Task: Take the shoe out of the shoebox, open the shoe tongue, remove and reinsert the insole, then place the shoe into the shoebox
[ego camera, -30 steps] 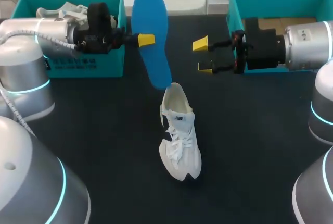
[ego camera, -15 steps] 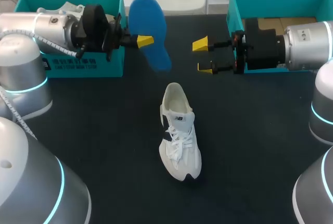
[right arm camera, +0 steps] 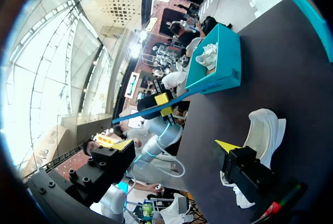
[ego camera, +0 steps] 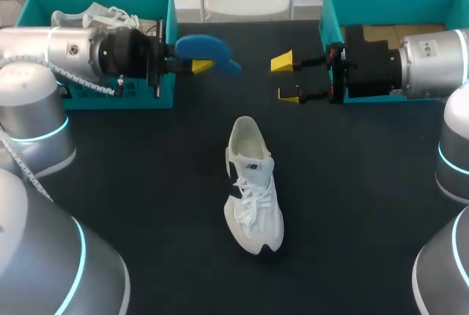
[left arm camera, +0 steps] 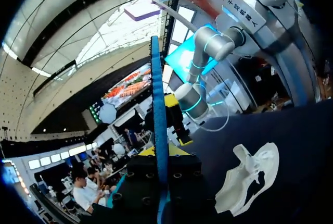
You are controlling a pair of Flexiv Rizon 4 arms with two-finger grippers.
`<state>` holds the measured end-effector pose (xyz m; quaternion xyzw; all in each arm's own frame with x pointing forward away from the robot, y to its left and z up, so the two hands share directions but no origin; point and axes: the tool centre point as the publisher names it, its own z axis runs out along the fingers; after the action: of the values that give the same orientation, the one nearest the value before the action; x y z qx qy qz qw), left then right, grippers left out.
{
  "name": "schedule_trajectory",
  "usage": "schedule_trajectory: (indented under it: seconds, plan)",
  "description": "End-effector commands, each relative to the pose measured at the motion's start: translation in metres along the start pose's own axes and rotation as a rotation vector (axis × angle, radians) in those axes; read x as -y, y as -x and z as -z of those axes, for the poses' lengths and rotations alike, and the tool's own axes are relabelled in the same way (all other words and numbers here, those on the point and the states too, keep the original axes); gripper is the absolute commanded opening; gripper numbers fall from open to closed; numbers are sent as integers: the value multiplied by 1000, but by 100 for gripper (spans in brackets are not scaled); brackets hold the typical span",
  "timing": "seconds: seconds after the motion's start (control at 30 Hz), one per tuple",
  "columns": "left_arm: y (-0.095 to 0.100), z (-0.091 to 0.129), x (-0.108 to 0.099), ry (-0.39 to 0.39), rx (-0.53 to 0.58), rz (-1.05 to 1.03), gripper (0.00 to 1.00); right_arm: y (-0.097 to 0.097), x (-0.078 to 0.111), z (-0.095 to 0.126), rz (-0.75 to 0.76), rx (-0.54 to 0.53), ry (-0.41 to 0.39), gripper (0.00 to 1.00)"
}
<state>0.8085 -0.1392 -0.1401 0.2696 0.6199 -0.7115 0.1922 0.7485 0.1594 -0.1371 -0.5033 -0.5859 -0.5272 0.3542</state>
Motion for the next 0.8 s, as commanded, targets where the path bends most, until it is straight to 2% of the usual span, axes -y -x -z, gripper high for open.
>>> schedule_trajectory:
  seconds: [0.03,0.5,0.8]
  plan:
    - [-4,2,-3,30,17,-486,0,0,0,-3,0,2,3,100]
    - [6,6,-1,118,10,-874,0,0,0,-3,0,2,3,100]
    - [7,7,1,144,-3,-948,0,0,0,-3,0,2,3,100]
